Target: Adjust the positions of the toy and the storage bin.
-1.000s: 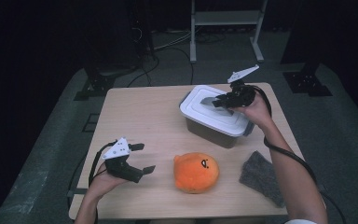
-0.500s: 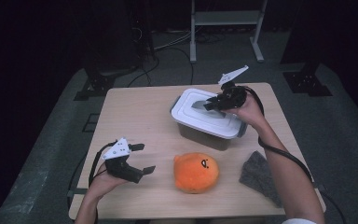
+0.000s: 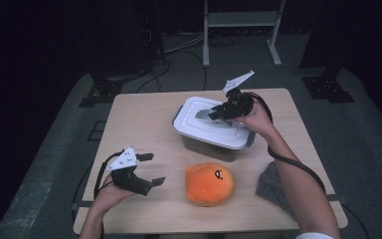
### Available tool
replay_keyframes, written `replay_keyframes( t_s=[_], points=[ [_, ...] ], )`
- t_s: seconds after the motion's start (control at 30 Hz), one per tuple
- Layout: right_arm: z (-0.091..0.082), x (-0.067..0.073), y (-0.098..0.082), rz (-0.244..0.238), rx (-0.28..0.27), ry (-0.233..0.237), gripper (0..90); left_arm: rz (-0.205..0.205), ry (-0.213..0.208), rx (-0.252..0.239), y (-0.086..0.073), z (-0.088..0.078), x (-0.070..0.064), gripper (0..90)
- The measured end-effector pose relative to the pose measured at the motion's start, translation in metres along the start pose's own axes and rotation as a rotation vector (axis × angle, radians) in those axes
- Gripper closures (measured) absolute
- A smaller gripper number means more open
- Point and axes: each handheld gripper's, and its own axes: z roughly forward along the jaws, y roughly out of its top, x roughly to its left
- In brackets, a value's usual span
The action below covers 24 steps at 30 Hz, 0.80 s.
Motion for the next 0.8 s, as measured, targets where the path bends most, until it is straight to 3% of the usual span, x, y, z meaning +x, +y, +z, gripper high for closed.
replay_keyframes(
  t_s=[0.8],
  points=[
    [0.012, 0.009, 0.008, -0.028, 0.003, 0.039, 66.0, 0.002, -0.004, -0.003, 0.001, 0.0, -0.001, 7.5]
  ],
)
